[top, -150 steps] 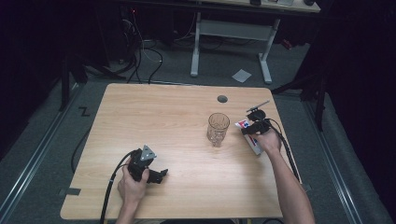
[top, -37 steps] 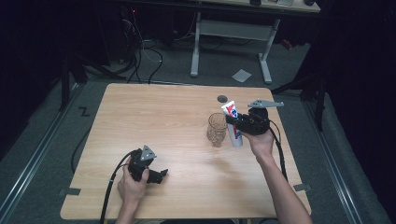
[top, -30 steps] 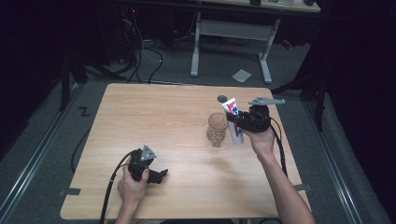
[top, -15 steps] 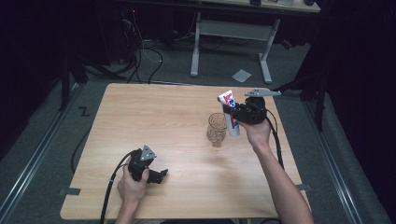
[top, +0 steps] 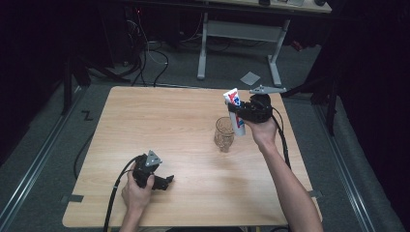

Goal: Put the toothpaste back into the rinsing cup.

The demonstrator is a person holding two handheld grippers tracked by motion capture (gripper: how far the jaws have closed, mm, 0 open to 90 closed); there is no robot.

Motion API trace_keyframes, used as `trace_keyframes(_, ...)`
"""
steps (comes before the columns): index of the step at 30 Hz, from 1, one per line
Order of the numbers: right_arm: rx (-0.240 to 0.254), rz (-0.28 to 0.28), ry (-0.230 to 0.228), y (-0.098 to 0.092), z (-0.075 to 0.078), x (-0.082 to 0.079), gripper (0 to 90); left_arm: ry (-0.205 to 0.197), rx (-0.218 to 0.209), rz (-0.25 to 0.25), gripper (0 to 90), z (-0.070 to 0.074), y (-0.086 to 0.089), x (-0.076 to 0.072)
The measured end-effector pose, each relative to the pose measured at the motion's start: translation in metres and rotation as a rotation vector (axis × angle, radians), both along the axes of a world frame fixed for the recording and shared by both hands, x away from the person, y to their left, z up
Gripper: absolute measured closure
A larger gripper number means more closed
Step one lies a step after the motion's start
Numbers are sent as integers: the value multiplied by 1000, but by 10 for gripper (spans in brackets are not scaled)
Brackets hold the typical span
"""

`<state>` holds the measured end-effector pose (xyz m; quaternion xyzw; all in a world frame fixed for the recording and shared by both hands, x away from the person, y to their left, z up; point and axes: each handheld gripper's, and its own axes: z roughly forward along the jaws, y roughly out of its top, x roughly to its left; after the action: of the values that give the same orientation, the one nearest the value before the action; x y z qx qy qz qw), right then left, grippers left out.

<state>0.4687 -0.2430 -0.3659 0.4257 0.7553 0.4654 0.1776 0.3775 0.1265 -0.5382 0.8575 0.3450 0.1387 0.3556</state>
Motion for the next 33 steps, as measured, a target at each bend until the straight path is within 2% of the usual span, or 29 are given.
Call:
trace_keyframes(5, 7, -10, 16, 2, -1, 7, 647, 0, 0, 0, 7, 0, 0, 0)
trace_keyframes(7, 24, -8, 24, 4, -2, 9, 647, -1, 0, 0, 7, 0, 0, 0)
trace_keyframes(16, 38, -13, 26, 8, -7, 14, 647, -1, 1, -1, 7, 0, 0, 0)
trace_keyframes(25, 3, -34, 14, 15, -9, 25, 646, -1, 1, -1, 7, 0, 0, 0)
trace_keyframes(33, -21, -37, 31, 22, -14, 32, 644, -1, 1, -1, 7, 0, 0, 0)
